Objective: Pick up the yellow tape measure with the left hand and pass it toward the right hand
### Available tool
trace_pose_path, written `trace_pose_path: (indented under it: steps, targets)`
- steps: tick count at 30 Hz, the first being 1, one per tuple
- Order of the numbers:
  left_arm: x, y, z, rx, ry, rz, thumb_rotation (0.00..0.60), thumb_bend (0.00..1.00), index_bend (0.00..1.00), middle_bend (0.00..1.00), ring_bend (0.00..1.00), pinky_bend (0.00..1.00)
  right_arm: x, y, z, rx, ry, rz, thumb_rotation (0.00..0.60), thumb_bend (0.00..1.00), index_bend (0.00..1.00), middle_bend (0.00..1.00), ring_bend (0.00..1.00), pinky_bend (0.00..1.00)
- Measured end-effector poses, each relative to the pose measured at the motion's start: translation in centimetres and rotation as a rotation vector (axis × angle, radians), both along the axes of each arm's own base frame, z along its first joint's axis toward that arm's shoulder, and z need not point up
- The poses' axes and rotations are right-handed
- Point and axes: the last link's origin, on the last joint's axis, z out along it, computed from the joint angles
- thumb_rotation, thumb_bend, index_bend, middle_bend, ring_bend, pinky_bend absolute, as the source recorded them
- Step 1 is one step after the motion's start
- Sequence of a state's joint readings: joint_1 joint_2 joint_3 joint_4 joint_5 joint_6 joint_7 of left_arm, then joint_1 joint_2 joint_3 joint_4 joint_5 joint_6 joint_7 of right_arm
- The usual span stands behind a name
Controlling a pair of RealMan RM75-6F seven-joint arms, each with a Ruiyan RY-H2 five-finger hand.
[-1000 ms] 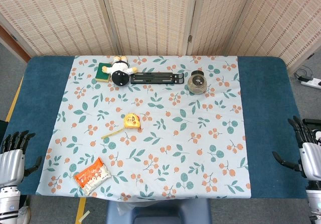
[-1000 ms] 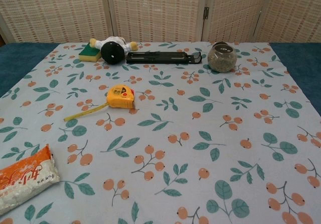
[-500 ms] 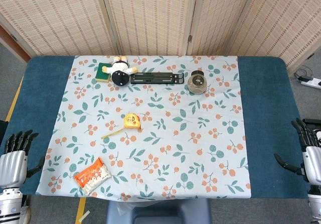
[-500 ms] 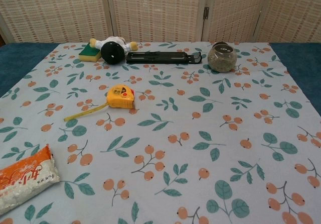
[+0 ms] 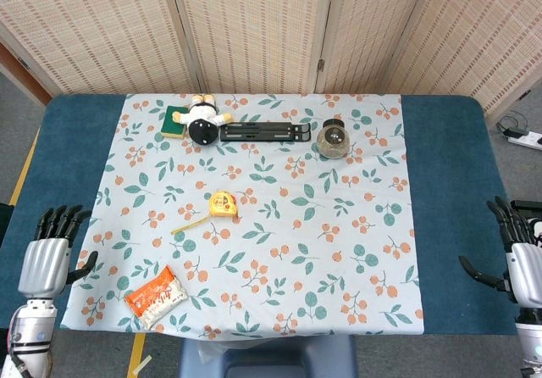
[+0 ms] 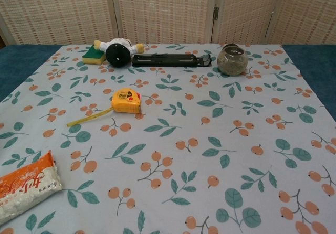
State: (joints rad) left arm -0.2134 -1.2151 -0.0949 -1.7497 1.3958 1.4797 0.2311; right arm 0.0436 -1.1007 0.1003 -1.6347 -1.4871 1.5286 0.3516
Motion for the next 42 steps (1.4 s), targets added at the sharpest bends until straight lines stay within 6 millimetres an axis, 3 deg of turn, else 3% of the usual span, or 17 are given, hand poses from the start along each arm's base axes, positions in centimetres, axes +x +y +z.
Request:
trace_pose_path:
  steps: [7,17,23,32,42]
  targets:
    - [3.0,5.0,-2.7,-0.127,-0.008,-0.106,0.600,0.38,0.20,0.15,0.08,0.00,0.1,-0.2,-0.1,0.004,0.003,0.000,0.600,0.29,0.00,0.06,0.06,0.03]
    - [7.9,13.1,-9.9,-0.333,0.033,-0.131,0.600,0.36,0.14,0.10,0.06,0.00,0.1,-0.1,0.2,0.000,0.010,-0.012,0.600,0.29,0.00,0.06,0.06,0.03]
    - [9.3,16.2,-13.4,-0.382,0.070,-0.068,0.600,0.35,0.13,0.09,0.06,0.00,0.0,-0.1,0.3,0.001,0.011,-0.018,0.600,0.29,0.00,0.06,0.06,0.03]
    - [11.1,17.7,-17.7,-0.453,0.072,-0.003,0.600,0.35,0.11,0.09,0.06,0.00,-0.3,-0.1,0.2,0.003,0.008,-0.030,0.600,0.29,0.00,0.06,0.06,0.03]
    - [12.2,18.0,-19.6,-0.469,0.070,0.009,0.600,0.35,0.18,0.10,0.09,0.00,-0.4,-0.2,0.0,0.010,0.007,-0.038,0.600,0.29,0.00,0.06,0.06,0.03]
